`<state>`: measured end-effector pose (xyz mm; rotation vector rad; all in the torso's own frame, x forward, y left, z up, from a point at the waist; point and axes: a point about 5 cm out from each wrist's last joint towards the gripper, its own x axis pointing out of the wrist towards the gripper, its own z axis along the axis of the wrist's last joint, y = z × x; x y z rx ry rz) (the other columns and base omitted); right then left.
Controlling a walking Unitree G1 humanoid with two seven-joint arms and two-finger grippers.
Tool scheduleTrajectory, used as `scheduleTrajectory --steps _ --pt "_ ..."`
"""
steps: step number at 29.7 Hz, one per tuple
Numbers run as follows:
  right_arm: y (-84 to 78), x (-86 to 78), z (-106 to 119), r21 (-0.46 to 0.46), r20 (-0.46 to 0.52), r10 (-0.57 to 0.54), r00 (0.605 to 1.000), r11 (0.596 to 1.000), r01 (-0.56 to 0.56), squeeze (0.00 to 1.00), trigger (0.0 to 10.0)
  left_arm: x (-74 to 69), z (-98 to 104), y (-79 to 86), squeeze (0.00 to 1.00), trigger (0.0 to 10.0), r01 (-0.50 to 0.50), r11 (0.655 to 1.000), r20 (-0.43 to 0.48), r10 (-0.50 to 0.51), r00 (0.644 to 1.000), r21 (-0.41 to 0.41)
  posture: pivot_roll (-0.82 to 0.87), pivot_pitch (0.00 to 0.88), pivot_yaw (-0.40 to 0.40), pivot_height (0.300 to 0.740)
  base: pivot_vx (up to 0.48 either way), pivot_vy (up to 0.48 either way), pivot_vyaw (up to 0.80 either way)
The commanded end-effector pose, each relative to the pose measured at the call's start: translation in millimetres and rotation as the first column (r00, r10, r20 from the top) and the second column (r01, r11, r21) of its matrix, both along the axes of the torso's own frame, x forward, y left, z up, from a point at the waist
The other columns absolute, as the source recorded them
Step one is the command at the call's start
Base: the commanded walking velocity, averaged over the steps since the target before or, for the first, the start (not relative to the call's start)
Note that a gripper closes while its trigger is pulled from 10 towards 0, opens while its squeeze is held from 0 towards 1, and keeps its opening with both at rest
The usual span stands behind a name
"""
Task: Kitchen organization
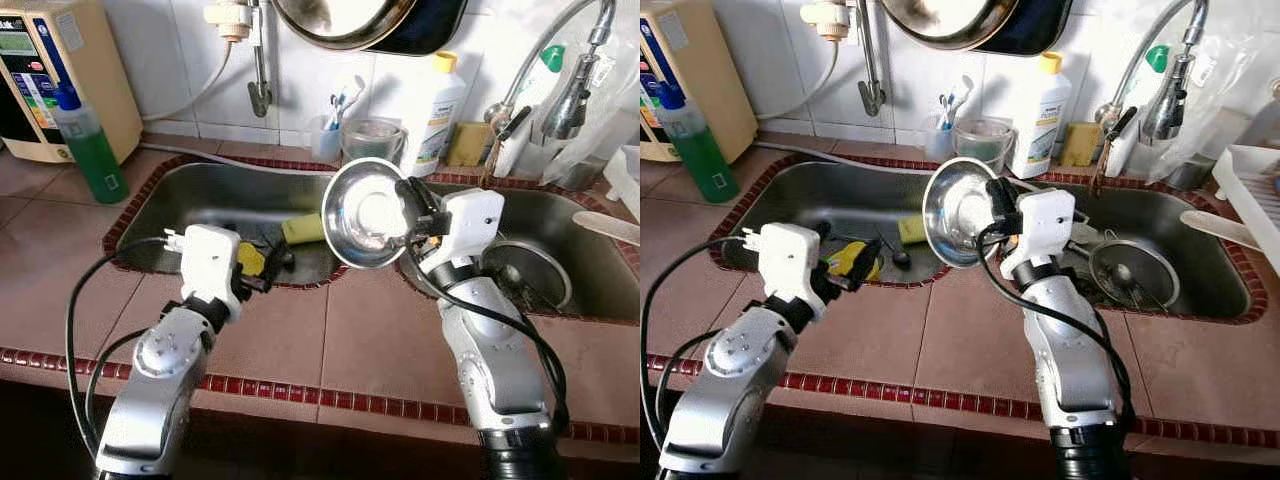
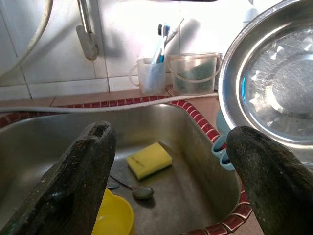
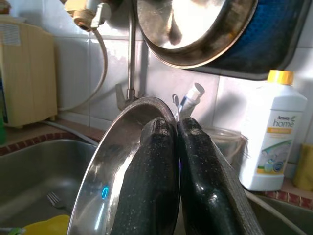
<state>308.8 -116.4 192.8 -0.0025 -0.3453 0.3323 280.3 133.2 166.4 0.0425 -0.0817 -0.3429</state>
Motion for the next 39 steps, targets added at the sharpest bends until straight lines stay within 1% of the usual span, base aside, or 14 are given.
scheduleTrajectory --steps 1,6,10,13,14,18,24,31,32,34,37,39 --pt "2.0 2.2 3.9 -0.025 0.021 0.018 1.0 1.0 -0.017 0.0 10.0 -1.2 4.3 -3.6 0.0 10.0 0.011 1.0 0.02 -0.01 1.0 -0.016 -0.12 0.0 -0.047 0.74 0.0 0.0 0.0" --pt "2.4 6.2 4.3 -0.051 0.024 0.032 0.999 0.998 -0.031 0.0 10.0 -3.0 6.1 -7.5 0.0 10.0 0.019 1.0 0.031 -0.018 0.999 -0.016 -0.11 0.0 -0.051 0.74 0.0 0.0 0.0" --pt "2.0 10.5 5.5 -0.065 0.026 0.049 0.998 0.997 -0.047 0.0 10.0 -2.3 6.0 -5.6 0.0 10.0 0.004 1.0 0.03 -0.004 1.0 -0.013 -0.11 0.0 -0.058 0.74 0.0 0.0 0.0" --pt "2.3 13.1 6.7 -0.076 0.032 0.058 0.998 0.996 -0.056 0.0 10.0 -1.1 5.4 -2.9 0.0 10.0 -0.006 0.999 0.013 0.007 1.0 -0.051 -0.11 0.0 -0.058 0.74 0.0 0.0 0.0" --pt "2.5 13.5 7.2 -0.078 0.035 0.06 0.998 0.995 -0.057 0.0 10.0 -1.0 3.9 -2.1 0.0 10.0 -0.004 0.997 -0.006 0.004 1.0 -0.072 -0.11 0.0 -0.06 0.74 0.0 0.0 0.0" --pt "4.4 13.2 8.8 -0.079 0.042 0.07 0.997 0.995 -0.067 0.0 10.0 -0.1 2.2 -0.2 0.0 10.0 -0.011 0.998 -0.02 0.009 1.0 -0.068 -0.11 0.0 -0.061 0.74 0.0 0.0 0.0" --pt "7.5 9.9 5.7 -0.073 0.039 0.082 0.996 0.994 -0.079 0.0 10.0 -2.2 0.9 -1.2 0.0 10.0 0.001 0.998 -0.026 -0.003 1.0 -0.059 -0.11 0.0 -0.059 0.74 0.0 0.48 0.0" --pt "7.2 8.4 4.3 -0.07 0.036 0.079 0.996 0.995 -0.076 0.0 10.0 -3.0 1.3 -3.1 0.0 10.0 0.015 0.999 -0.024 -0.016 1.0 -0.042 -0.11 0.0 -0.055 0.74 0.0 0.349 0.0" --pt "7.0 8.3 4.1 -0.067 0.035 0.077 0.996 0.995 -0.075 0.0 10.0 -2.8 1.4 -4.1 0.0 10.0 0.015 1.0 -0.017 -0.016 1.0 -0.01 -0.11 0.0 -0.054 0.74 0.0 0.0 0.0" --pt "6.8 8.3 3.8 -0.067 0.033 0.076 0.997 0.995 -0.074 0.0 10.0 -3.4 1.8 -6.0 0.0 10.0 0.028 1.0 -0.01 -0.028 1.0 -0.003 -0.11 0.0 -0.054 0.74 0.0 0.0 0.0" --pt "5.7 8.4 1.4 -0.067 0.026 0.073 0.997 0.995 -0.071 0.0 10.0 -7.2 4.8 -11.8 0.0 10.0 0.058 0.998 0.028 -0.058 0.998 0.017 -0.11 0.0 -0.054 0.74 0.0 0.0 0.0" --pt "3.3 9.9 -0.7 -0.066 0.016 0.067 0.998 0.996 -0.066 0.0 10.0 -10.1 6.7 -17.0 0.0 10.0 0.094 0.994 0.045 -0.096 0.994 0.051 -0.11 0.0 -0.05 0.74 0.0 0.0 0.0"
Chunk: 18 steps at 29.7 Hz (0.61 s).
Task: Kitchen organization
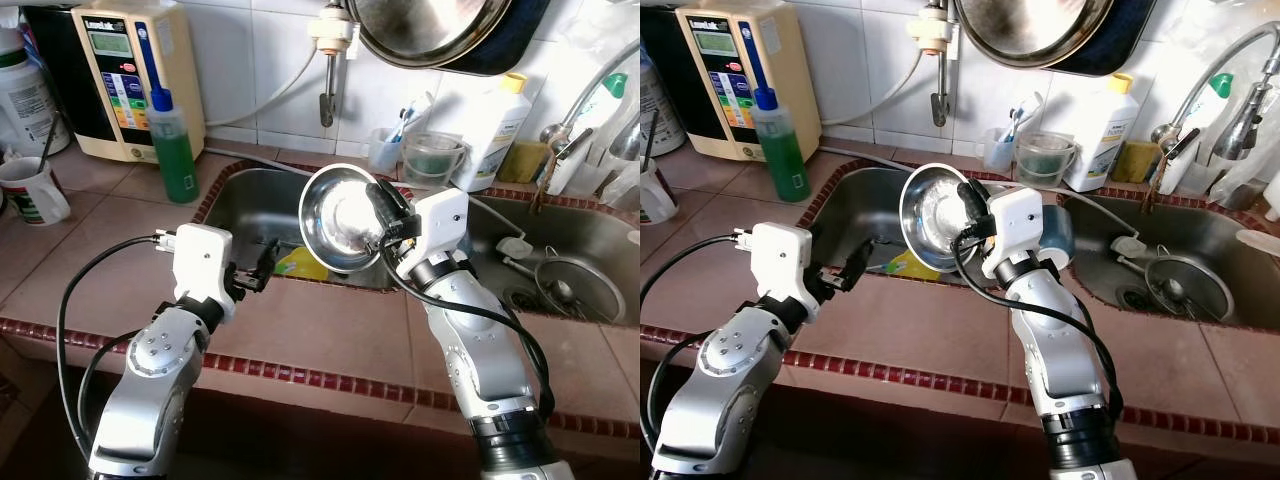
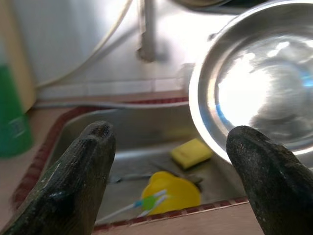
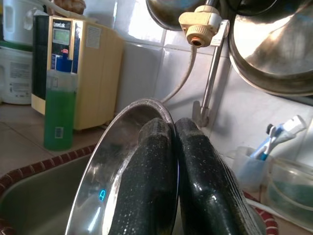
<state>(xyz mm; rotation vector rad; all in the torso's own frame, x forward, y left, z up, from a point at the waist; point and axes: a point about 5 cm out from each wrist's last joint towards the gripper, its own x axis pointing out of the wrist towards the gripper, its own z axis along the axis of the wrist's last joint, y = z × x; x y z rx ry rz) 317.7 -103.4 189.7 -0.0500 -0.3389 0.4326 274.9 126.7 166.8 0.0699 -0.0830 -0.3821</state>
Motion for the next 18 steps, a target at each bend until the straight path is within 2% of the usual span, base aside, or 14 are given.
scheduleTrajectory --steps 1,4,6,8,12,18 --pt "-10.5 1.5 1.7 -0.002 0.013 -0.025 1.0 1.0 0.025 0.0 10.0 -5.8 7.0 -12.1 0.0 10.0 0.07 0.997 0.045 -0.071 0.996 0.024 -0.11 0.0 -0.048 0.74 0.0 0.0 0.0" --pt "-12.6 2.7 0.3 -0.007 0.008 -0.03 1.0 1.0 0.031 0.0 10.0 -7.9 8.7 -14.7 0.0 10.0 0.093 0.995 0.055 -0.094 0.994 0.025 -0.11 0.0 -0.048 0.74 0.0 0.0 0.0" --pt "-17.8 5.8 -3.8 -0.015 -0.006 -0.04 0.999 0.999 0.04 0.0 10.0 -11.8 9.3 -19.5 0.0 10.0 0.129 0.989 0.075 -0.135 0.988 0.077 -0.11 0.0 -0.048 0.74 0.0 0.0 0.0" --pt "-20.5 8.4 -6.3 -0.027 -0.015 -0.046 0.999 0.999 0.046 0.0 10.0 -13.1 9.3 -21.0 0.0 10.0 0.139 0.986 0.08 -0.147 0.986 0.095 -0.11 0.001 -0.044 0.74 0.0 0.0 0.0" --pt "-25.3 13.7 -10.1 -0.043 -0.028 -0.052 0.998 0.998 0.051 0.0 10.0 -15.2 8.7 -23.0 0.0 10.0 0.156 0.982 0.077 -0.165 0.983 0.106 -0.11 0.001 -0.044 0.74 0.0 0.0 0.0" --pt "-30.9 24.4 -12.6 -0.071 -0.046 -0.049 0.998 0.996 0.045 0.0 10.0 -26.7 9.6 -27.3 0.0 10.0 0.228 0.968 0.057 -0.234 0.97 0.105 -0.1 0.029 -0.037 0.74 0.0 0.0 0.0"
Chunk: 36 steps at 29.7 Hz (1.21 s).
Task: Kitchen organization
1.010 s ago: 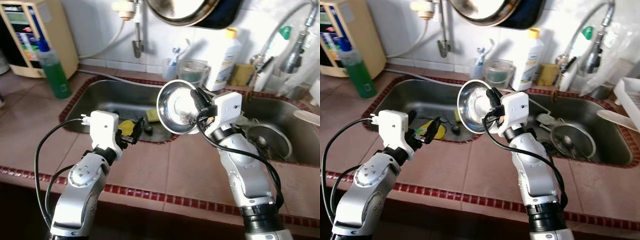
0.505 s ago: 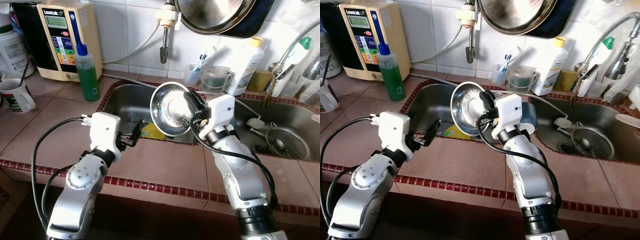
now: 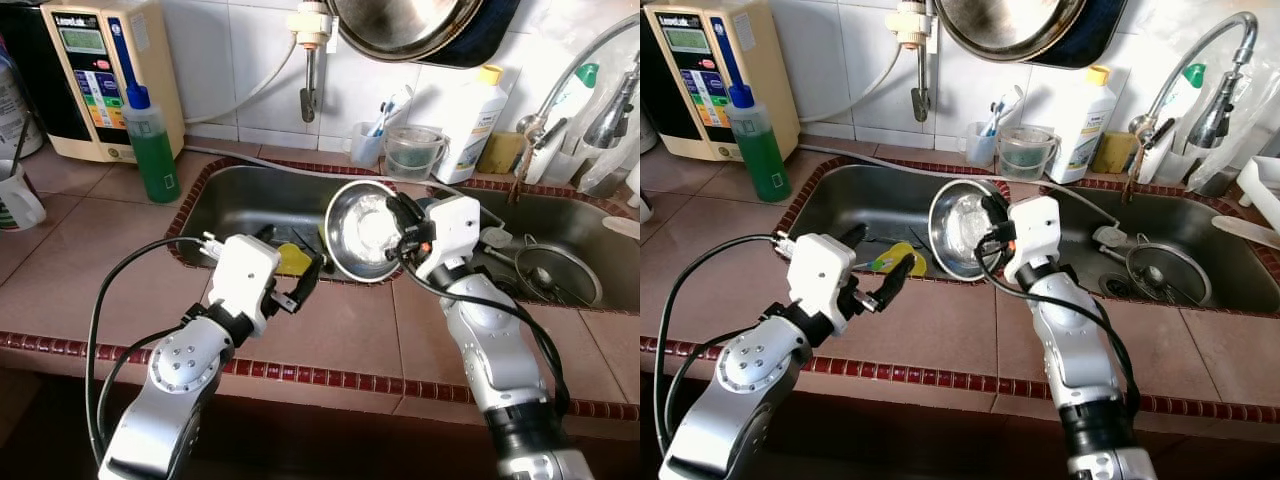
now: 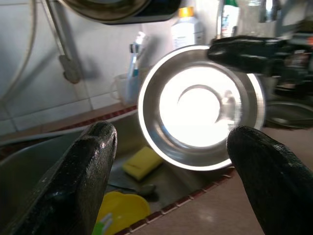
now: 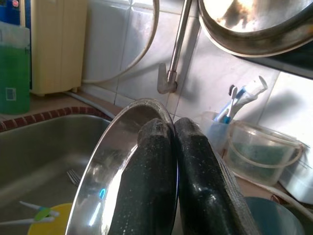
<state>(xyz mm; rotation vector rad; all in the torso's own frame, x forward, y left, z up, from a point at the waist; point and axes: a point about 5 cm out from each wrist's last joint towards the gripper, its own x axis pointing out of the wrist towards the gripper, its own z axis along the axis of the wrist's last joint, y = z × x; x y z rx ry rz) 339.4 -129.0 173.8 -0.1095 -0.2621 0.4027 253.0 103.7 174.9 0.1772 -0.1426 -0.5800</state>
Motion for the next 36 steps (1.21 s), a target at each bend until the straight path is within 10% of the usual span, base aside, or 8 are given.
scheduleTrajectory --steps 1,18,36 --pt "-5.4 3.4 3.1 -0.005 0.014 -0.002 1.0 1.0 0.002 0.0 10.0 -5.7 1.4 -4.8 0.0 10.0 0.043 0.999 -0.007 -0.043 0.999 -0.002 -0.1 0.029 -0.037 0.74 0.0 0.0 0.0" --pt "13.1 23.3 2.1 0.003 -0.01 0.073 0.997 0.997 -0.073 0.0 10.0 -33.8 -2.1 -8.1 0.0 10.0 0.082 0.996 -0.066 -0.08 0.995 0.025 -0.05 0.129 -0.035 0.74 0.0 0.0 0.0" --pt "13.1 23.3 2.1 0.003 -0.01 0.073 0.997 0.997 -0.073 0.0 10.0 -33.8 -2.1 -8.1 0.0 10.0 0.082 0.996 -0.066 -0.08 0.995 0.025 -0.05 0.129 -0.035 0.74 0.0 0.0 0.0"
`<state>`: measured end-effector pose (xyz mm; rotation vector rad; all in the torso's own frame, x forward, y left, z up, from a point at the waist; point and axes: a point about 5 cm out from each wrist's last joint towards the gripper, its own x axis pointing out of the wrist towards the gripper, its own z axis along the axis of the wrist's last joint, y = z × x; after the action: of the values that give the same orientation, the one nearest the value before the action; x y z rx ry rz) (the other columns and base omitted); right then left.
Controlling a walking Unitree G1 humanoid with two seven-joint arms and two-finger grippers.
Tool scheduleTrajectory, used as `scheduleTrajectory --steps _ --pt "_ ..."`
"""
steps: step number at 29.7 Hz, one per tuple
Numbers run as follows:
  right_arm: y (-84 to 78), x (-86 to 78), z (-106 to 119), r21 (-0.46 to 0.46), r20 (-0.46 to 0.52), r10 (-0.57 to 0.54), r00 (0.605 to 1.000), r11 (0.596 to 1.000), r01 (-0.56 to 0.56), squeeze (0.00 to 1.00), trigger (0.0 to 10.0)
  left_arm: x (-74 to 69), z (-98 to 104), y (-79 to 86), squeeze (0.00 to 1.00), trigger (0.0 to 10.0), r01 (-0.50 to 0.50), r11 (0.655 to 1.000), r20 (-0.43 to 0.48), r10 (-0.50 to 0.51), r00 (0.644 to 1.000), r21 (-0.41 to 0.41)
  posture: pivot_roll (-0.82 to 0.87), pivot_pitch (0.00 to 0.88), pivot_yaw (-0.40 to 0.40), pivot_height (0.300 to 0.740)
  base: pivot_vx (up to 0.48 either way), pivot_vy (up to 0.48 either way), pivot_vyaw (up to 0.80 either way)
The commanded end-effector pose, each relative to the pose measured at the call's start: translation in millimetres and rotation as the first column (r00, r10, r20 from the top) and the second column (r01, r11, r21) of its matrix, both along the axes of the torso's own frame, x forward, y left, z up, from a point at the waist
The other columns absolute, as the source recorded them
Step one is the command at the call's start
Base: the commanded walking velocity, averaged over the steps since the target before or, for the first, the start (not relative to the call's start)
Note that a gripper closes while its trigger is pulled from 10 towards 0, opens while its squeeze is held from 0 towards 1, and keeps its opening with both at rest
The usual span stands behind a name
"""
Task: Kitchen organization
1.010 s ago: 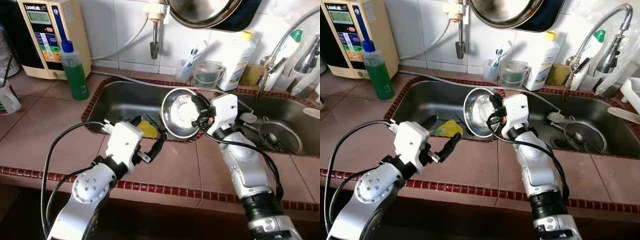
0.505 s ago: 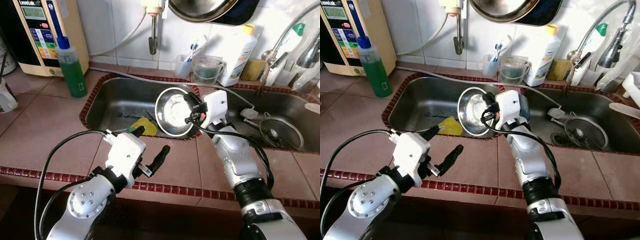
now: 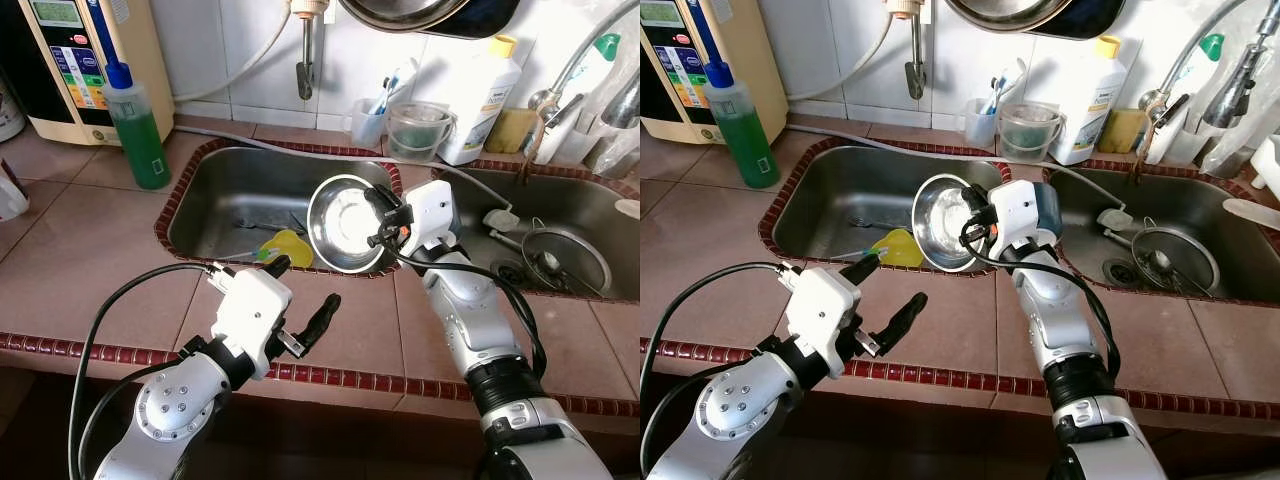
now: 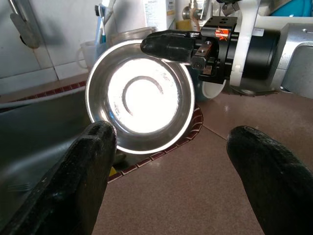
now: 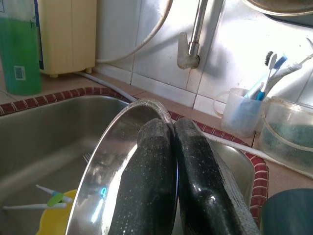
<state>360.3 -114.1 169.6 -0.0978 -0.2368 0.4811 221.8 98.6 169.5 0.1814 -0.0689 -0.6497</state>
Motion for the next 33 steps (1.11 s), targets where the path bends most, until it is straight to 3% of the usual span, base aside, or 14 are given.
scheduleTrajectory --steps 1,12,13,14,15,26,27,28,29,33 --pt "-1.8 2.4 6.4 0.007 0.019 -0.004 1.0 1.0 0.004 0.0 10.0 -2.7 3.3 -2.9 0.0 10.0 0.019 1.0 0.007 -0.019 1.0 -0.004 -0.05 0.129 -0.035 0.74 0.0 0.0 0.0" --pt "-1.8 2.4 6.4 0.007 0.019 -0.004 1.0 1.0 0.004 0.0 10.0 -2.7 3.3 -2.9 0.0 10.0 0.019 1.0 0.007 -0.019 1.0 -0.004 -0.05 0.129 -0.035 0.74 0.0 0.0 0.0" --pt "-2.1 10.9 6.7 0.038 0.002 -0.023 1.0 0.999 0.023 0.0 10.0 -15.0 7.7 -0.9 0.0 10.0 0.01 1.0 -0.032 -0.011 0.999 -0.02 0.0 0.248 -0.002 0.74 0.0 0.0 0.0" --pt "-2.7 17.9 7.7 0.073 -0.023 -0.046 0.999 0.996 0.047 0.0 10.0 -27.5 12.3 1.0 0.0 10.0 0.007 0.999 -0.069 -0.01 0.998 -0.042 0.0 0.248 -0.002 0.74 0.0 0.0 0.0" --pt "-3.1 19.0 8.7 0.078 -0.025 -0.051 0.998 0.996 0.053 0.0 10.0 -29.6 13.3 1.2 0.0 10.0 0.008 0.999 -0.073 -0.011 0.997 -0.044 0.0 0.248 -0.002 0.74 0.0 0.0 0.0" --pt "-5.8 25.5 20.0 0.086 0.01 -0.051 0.999 0.995 0.05 0.0 10.0 -29.7 17.0 0.2 0.0 10.0 0.004 0.999 -0.086 -0.008 0.996 -0.051 -0.01 0.234 -0.007 0.74 0.0 0.0 0.0" --pt "-5.9 25.8 20.4 0.09 0.01 -0.049 0.999 0.995 0.048 0.16 10.0 -29.7 17.1 0.2 0.0 10.0 0.004 0.999 -0.086 -0.008 0.996 -0.051 -0.01 0.233 -0.007 0.74 0.0 0.0 0.0" --pt "-5.9 25.8 20.4 0.09 0.01 -0.049 0.999 0.995 0.048 0.16 10.0 -29.7 17.1 0.2 0.0 10.0 0.004 0.999 -0.086 -0.008 0.996 -0.051 -0.01 0.233 -0.007 0.74 0.0 0.0 0.0" --pt "-6.0 26.0 21.0 0.096 0.009 -0.045 0.999 0.994 0.044 1.0 10.0 -29.5 17.3 0.2 0.0 10.0 0.003 0.999 -0.086 -0.008 0.996 -0.051 -0.01 0.233 -0.007 0.74 0.0 0.0 0.0" --pt "-6.3 26.5 22.3 0.101 0.013 -0.038 0.999 0.994 0.037 1.0 10.0 -29.0 18.0 0.4 0.0 10.0 0.003 0.999 -0.084 -0.007 0.996 -0.051 -0.01 0.233 -0.006 0.74 0.0 0.0 0.0"
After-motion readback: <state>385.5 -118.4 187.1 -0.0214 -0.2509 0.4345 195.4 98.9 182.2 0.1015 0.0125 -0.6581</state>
